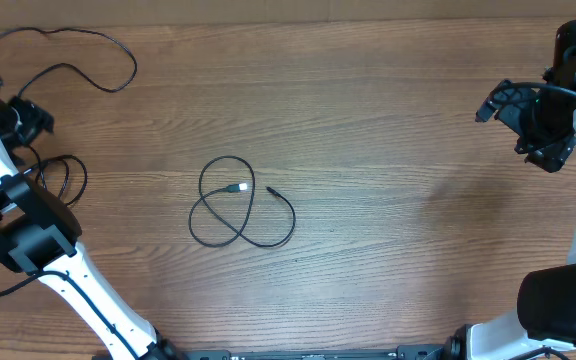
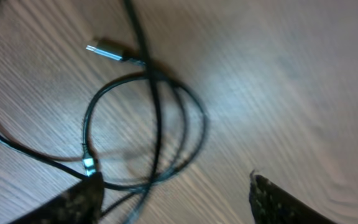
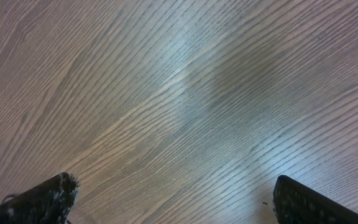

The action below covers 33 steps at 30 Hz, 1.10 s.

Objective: Untangle cables

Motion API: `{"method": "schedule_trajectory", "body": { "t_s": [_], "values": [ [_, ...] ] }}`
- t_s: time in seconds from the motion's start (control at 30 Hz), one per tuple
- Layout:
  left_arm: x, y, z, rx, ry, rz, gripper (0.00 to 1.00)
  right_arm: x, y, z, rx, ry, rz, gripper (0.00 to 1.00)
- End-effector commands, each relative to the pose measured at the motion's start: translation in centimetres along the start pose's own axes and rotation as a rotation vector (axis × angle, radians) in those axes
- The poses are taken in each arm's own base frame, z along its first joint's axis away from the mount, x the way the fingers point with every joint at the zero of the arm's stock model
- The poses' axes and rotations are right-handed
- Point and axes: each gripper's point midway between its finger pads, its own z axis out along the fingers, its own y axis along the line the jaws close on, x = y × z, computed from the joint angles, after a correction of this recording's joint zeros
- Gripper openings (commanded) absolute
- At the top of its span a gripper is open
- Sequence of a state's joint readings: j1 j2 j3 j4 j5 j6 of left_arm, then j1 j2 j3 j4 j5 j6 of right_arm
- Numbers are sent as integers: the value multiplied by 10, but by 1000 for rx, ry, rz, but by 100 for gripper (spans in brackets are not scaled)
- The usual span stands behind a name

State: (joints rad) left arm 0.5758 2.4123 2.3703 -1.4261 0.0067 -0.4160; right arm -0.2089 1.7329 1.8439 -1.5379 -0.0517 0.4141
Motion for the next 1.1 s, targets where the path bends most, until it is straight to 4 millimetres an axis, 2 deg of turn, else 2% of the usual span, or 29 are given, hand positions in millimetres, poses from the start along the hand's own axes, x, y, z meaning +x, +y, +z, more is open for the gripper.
{"method": "schedule_trajectory", "body": {
  "t_s": [0.0, 0.07, 0.13, 0.17, 0.27, 0.5, 0.7, 0.8, 0.87, 0.9, 1.0, 1.03, 1.07],
  "values": [
    [4, 12, 19, -69, 6, 4, 61, -1, 0, 0, 3, -8, 0, 100],
    [5, 13, 29, -70, 8, 4, 46, -1, 0, 0, 3, -8, 0, 100],
    [3, 12, 39, -67, -2, 4, 15, -1, 0, 0, 3, -8, 0, 100],
    [2, 12, 42, -65, -6, 4, 6, -1, 0, 0, 3, -8, 0, 100],
    [-5, 10, 56, -58, -42, 6, 4, -1, 0, 0, 3, -8, 0, 100],
    [-28, 0, 82, -32, -160, 137, 4, -1, 0, 0, 3, -7, 0, 100],
    [-53, 4, 80, -60, -266, 147, 4, -1, 0, 0, 3, -8, 0, 100],
    [-59, 5, 75, -66, -284, 195, 15, -1, 0, 0, 3, -8, 0, 100],
    [-64, 2, 64, -59, -297, 196, 19, -1, 0, 0, 3, -8, 0, 100],
    [-67, -1, 55, -44, -306, 180, 31, -1, 0, 0, 3, -8, 0, 100],
    [-72, -13, 23, 30, -325, 103, 87, -1, 0, 0, 3, -8, 0, 100],
    [-73, -19, 11, 63, -329, 85, 100, -1, 0, 0, 3, -8, 0, 100],
    [-74, -25, -3, 102, -335, 67, 100, -1, 0, 0, 3, -8, 0, 100]
  ]
}}
